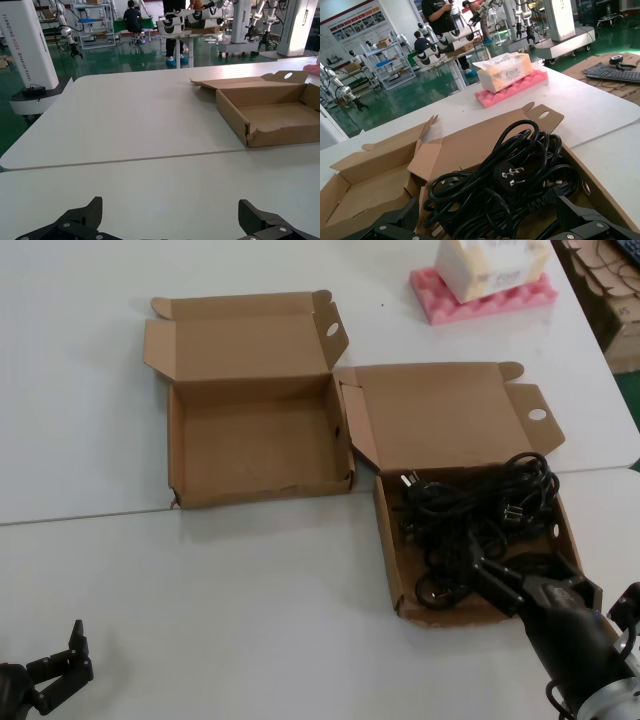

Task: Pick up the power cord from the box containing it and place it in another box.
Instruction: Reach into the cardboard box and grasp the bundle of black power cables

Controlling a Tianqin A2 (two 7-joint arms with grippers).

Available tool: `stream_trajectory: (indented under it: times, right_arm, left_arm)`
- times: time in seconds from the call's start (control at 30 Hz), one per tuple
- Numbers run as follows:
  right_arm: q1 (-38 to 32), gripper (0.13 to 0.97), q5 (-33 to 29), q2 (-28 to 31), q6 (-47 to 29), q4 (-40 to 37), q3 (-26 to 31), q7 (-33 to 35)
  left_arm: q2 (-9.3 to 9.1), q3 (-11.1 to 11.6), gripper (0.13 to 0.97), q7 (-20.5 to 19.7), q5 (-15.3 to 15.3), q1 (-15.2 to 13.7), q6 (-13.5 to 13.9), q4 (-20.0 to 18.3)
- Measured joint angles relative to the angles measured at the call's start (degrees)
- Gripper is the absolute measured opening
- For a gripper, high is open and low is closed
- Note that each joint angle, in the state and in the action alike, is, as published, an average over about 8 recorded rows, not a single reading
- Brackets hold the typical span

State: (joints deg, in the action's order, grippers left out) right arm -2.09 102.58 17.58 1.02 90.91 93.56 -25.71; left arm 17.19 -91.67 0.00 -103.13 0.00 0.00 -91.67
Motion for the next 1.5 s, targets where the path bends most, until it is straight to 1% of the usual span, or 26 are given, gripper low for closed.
stream_trajectory:
  times: [0.43,0.57,0.7,0.87,1.03,1.13,1.27,1.4,1.5]
  right_arm:
    - [0.0,0.966,0.0,0.0,0.1,0.0,0.1,0.0]
    - [-0.4,0.966,-0.8,0.6,0.6,0.0,0.7,0.0]
    - [-1.4,0.966,-4.0,1.9,1.3,0.5,1.6,0.0]
    - [-3.5,0.966,-10.9,5.5,2.3,1.2,4.4,0.0]
    - [-8.0,0.966,-17.8,11.4,4.2,-1.0,11.1,0.0]
    - [-12.2,0.966,-22.1,14.8,6.3,-4.2,17.2,0.0]
    - [-18.6,0.966,-27.8,18.4,9.8,-9.3,26.7,0.0]
    - [-23.8,0.963,-30.8,20.4,12.7,-13.4,35.1,0.0]
    - [-27.0,0.960,-31.1,21.1,14.7,-15.9,40.1,0.0]
  left_arm:
    - [0.00,0.0,0.966,0.0,0.0,0.0,0.0,0.0]
    - [0.00,0.0,0.964,0.0,0.0,0.0,0.0,0.0]
    - [0.00,0.0,0.958,0.0,0.0,0.0,0.0,0.0]
    - [0.00,0.0,0.945,0.0,0.0,0.0,0.0,0.0]
    - [0.00,0.0,0.898,0.0,0.0,0.0,0.0,0.0]
    - [0.00,0.0,0.880,0.0,0.0,0.0,0.0,0.0]
    - [0.00,0.0,0.810,0.0,0.0,0.0,0.0,0.0]
    - [0.00,0.0,0.740,0.0,0.0,0.0,0.0,0.0]
    - [0.00,0.0,0.740,0.0,0.0,0.0,0.0,0.0]
